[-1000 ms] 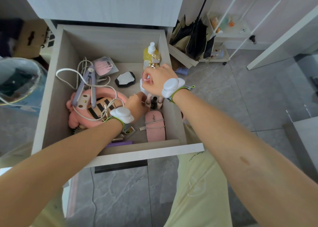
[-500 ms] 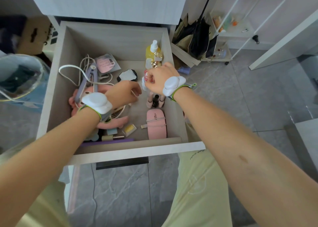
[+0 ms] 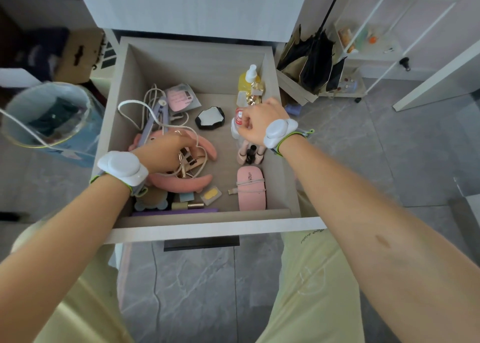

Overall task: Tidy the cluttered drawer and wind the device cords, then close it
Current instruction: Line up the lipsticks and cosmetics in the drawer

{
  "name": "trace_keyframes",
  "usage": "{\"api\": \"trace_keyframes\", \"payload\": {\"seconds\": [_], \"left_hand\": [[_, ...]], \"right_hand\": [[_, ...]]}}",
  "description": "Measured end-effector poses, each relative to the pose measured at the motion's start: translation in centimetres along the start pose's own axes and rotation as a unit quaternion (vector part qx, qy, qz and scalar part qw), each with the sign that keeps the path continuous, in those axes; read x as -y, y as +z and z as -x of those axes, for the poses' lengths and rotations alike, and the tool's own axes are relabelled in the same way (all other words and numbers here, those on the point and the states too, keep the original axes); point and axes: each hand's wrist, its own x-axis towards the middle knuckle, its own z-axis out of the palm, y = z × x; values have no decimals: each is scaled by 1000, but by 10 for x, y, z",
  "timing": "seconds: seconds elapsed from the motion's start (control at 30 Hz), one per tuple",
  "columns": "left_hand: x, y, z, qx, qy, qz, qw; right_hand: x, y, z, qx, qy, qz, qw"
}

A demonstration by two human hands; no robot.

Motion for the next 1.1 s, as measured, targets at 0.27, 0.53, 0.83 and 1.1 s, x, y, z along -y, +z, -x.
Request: {"api": "trace_keyframes", "payload": {"seconds": [0.27,0.53,0.83,1.1], "left_hand": [[1,-1,-1,38,-69,-107,991],[-2,0,-3,80,-61,-89,991],[-1,-9,-2,26,-54,44,997],[-3,-9,-1,-99,-60,71,991]], "right_hand": [[-3,1,3,-10,7,7,1000],[-2,0,4,-11,6,14,1000],[-1,0,3,-11,6,15,1000],[0,-1,3,-10,7,23,1000]]}}
